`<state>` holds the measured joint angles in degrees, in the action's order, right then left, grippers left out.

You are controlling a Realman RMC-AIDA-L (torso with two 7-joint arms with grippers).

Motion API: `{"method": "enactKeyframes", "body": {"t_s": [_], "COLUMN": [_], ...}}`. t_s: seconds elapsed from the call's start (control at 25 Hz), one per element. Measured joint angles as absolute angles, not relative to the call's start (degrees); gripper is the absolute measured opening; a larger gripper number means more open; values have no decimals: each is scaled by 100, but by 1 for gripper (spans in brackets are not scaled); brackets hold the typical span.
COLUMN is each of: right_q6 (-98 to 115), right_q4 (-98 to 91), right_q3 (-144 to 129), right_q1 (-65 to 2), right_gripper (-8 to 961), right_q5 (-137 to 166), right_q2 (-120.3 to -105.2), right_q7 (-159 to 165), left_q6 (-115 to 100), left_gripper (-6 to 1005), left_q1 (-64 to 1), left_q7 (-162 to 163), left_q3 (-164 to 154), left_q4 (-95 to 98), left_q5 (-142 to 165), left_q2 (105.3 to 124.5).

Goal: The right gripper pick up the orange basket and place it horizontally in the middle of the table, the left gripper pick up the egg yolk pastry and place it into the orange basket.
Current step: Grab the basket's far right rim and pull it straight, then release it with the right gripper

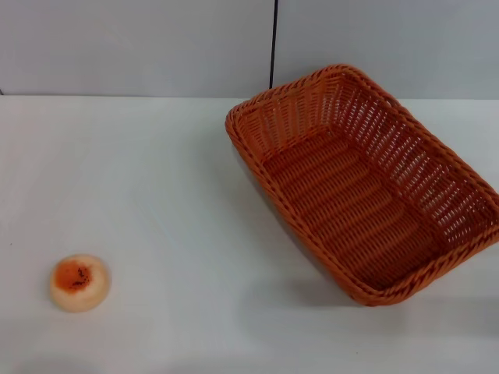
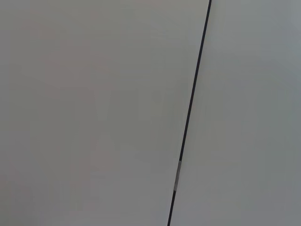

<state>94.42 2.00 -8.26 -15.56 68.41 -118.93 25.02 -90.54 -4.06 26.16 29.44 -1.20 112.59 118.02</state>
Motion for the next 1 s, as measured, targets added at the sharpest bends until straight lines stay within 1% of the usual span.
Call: {"method": "enactKeyframes", "body": {"t_s": [0.56, 0.68, 0.72, 0.76, 0.88, 0.92, 1.0], "right_q6": [9366, 9322, 9226, 9226, 9065, 8947, 8889], "right_q4": [55, -543, -1150, -1150, -2039, -2614, -2919], "right_q3": [-884, -1085, -1153, -1153, -1178, -1181, -1183], "right_q1": [-1590, -1542, -1516, -1516, -1518, -1560, -1594], "right_gripper": [752, 752, 752, 753, 753, 753, 753], "right_q5": [6926, 7294, 7598, 7598, 8109, 8544, 8813], "right_q2": [-11873, -11864, -11866, -11866, -11870, -11867, -11867], "right_q7": [2590, 3301, 4157, 4157, 5329, 6086, 6522], "left_q6": [-9054, -8999, -8986, -8978, -8943, -8931, -8892], "left_gripper": [832, 831, 830, 829, 828, 827, 826], "left_q1": [-355, -422, -446, -475, -543, -557, -602], "left_q7": [2699, 2699, 2703, 2712, 2723, 2723, 2724], "left_q3": [2739, 2707, 2691, 2677, 2674, 2673, 2664], "left_q4": [-76, -71, -57, -34, -7, -7, -9], "left_q5": [11259, 11259, 11259, 11259, 11259, 11259, 11259], "left_q2": [11814, 11810, 11807, 11804, 11804, 11806, 11815]}}
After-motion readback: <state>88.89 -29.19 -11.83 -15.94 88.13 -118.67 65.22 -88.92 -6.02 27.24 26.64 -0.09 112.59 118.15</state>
